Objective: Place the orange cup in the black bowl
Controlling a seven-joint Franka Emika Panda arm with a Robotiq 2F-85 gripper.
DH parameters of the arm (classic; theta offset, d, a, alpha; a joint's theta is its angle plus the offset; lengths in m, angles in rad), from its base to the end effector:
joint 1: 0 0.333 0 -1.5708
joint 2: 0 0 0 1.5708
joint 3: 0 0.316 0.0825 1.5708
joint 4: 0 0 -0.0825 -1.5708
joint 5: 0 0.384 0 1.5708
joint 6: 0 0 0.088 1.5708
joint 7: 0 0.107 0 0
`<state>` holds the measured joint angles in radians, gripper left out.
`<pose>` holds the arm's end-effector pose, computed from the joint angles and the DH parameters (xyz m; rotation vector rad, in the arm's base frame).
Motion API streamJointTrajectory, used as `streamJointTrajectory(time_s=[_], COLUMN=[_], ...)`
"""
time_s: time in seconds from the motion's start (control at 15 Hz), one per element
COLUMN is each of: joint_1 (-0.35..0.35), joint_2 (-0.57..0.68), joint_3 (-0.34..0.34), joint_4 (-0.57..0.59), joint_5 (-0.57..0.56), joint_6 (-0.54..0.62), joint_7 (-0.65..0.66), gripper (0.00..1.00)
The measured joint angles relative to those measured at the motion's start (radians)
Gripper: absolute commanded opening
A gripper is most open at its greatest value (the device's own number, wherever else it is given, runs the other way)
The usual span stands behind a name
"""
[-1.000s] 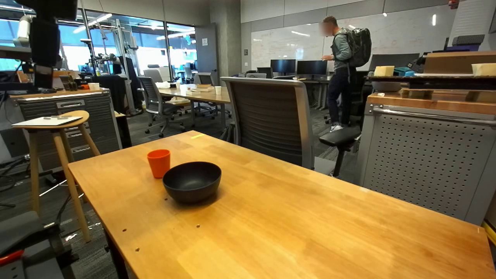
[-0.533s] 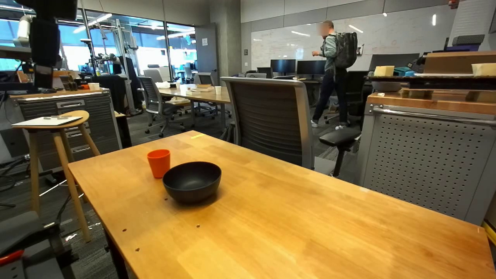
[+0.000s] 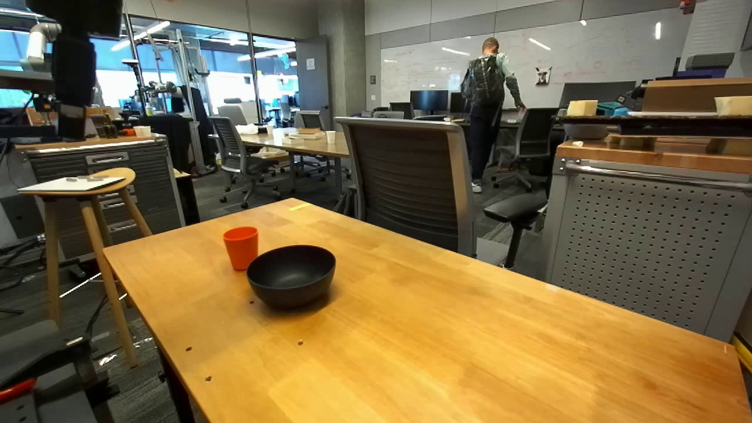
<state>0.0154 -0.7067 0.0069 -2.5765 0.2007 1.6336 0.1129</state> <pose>0.3094 0.0272 0.4698 -2.9358 0.1900 0.3672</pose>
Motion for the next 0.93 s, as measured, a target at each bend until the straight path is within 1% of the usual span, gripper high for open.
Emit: streamJointTrajectory(time_s=[0.13,0.33,0.47,0.6,0.67,0.8,0.93], joint_1=[0.0,0.005,0.013,0.021,0.025,0.036,0.054], joint_2=[0.069,0.241,0.371,0.496,0.558,0.684,0.812], joint_3=[0.029,0.111,0.16,0.19,0.198,0.206,0.2], joint_4=[0.007,0.052,0.111,0.184,0.225,0.31,0.408], joint_5=[0.001,0.001,-0.004,-0.029,-0.057,-0.149,-0.25], joint_6=[0.085,0.253,0.331,0.379,0.399,0.434,0.438], joint_7=[0.021,0.094,0.151,0.204,0.238,0.331,0.425], gripper=[1.0,1.0,1.0,1.0,1.0,1.0,1.0])
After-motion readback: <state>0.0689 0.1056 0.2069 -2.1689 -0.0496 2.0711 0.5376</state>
